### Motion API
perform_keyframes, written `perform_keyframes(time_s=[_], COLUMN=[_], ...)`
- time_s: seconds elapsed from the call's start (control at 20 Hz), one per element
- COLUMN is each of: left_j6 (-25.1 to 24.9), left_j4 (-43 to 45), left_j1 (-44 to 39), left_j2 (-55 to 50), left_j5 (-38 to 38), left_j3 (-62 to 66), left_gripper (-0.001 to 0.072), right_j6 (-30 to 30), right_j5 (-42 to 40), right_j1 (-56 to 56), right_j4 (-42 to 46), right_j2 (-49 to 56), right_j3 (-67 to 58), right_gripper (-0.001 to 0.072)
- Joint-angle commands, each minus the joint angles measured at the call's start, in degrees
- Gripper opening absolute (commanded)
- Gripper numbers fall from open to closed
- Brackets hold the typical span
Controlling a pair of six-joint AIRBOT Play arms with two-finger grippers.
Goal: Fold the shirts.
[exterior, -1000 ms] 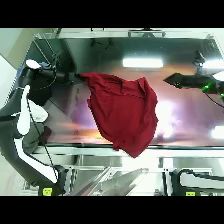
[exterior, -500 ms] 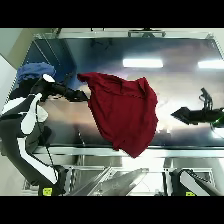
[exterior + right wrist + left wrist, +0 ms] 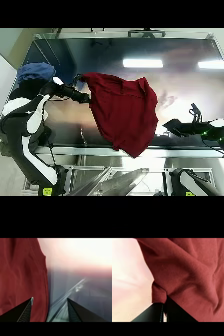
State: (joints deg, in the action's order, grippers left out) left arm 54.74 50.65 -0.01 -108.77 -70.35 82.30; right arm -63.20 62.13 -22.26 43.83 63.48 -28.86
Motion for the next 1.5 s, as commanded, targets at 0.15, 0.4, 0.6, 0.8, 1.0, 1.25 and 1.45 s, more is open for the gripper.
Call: perform_keyframes(time_s=[0.15,0.4,0.6,0.8,1.0,1.25,1.45], left_j6=[0.42,1.99,4.57,5.25,0.2,-2.43,-4.39], left_j4=[0.33,0.33,0.2,-9.4,-41.88,-73.09,-72.13], left_j1=[3.04,7.43,10.43,14.53,22.93,39.71,49.05], left_j2=[4.63,8.09,12.04,23.19,39.36,59.93,68.89], left_j5=[-3.76,-8.63,-13.46,-16.35,-15.67,-4.79,-1.6], left_j3=[-0.02,-0.02,-0.02,0.0,0.0,0.0,-0.02], left_gripper=[0.0001,0.0,0.0001,0.0001,0.0002,0.0022,0.0022], right_j6=[7.58,7.93,11.02,12.48,13.92,13.99,13.64], right_j5=[-10.71,-7.91,2.01,9.88,8.26,-3.56,-2.99], right_j1=[10.49,13.44,12.9,8.63,-0.2,-13.79,-16.76], right_j4=[-12.33,-13.75,-18.53,-28.52,-38.07,-35.78,-34.45], right_j2=[11.34,18.88,16.65,4.94,-12.59,-30.42,-34.88], right_j3=[-0.87,-6.91,-13.22,-25.0,-39.12,-51.91,-54.18], right_gripper=[0.0498,0.0141,0.0022,0.0022,0.0022,0.0022,0.0022])
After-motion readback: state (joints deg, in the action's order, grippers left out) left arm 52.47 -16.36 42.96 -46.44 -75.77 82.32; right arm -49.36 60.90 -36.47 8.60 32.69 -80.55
